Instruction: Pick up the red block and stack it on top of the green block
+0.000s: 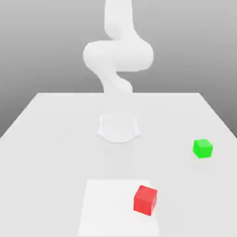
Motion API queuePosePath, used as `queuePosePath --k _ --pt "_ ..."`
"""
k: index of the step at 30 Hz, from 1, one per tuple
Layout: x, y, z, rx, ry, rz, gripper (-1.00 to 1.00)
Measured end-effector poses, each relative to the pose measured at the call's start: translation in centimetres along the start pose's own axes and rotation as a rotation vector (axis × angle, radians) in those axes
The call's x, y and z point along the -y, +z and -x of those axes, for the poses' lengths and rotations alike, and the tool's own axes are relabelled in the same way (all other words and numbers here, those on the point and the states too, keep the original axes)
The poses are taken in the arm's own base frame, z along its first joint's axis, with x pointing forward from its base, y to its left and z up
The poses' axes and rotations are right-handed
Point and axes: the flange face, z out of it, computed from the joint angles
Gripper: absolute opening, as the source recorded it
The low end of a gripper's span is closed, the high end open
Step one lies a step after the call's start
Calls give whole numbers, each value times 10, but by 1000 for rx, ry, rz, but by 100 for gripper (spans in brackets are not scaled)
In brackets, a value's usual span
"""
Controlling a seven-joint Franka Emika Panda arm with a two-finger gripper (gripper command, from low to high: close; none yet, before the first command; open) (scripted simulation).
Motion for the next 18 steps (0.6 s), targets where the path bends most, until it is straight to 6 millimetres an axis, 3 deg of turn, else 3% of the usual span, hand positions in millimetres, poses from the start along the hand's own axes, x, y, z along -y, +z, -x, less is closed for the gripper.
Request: queuePosePath --k 5,10,14,18 --pt "-11 118 30 194 -213 34 0" --pt "-32 218 85 367 -429 70 0" --pt "-59 283 140 495 -608 104 0" --pt "-94 331 197 616 -797 141 0"
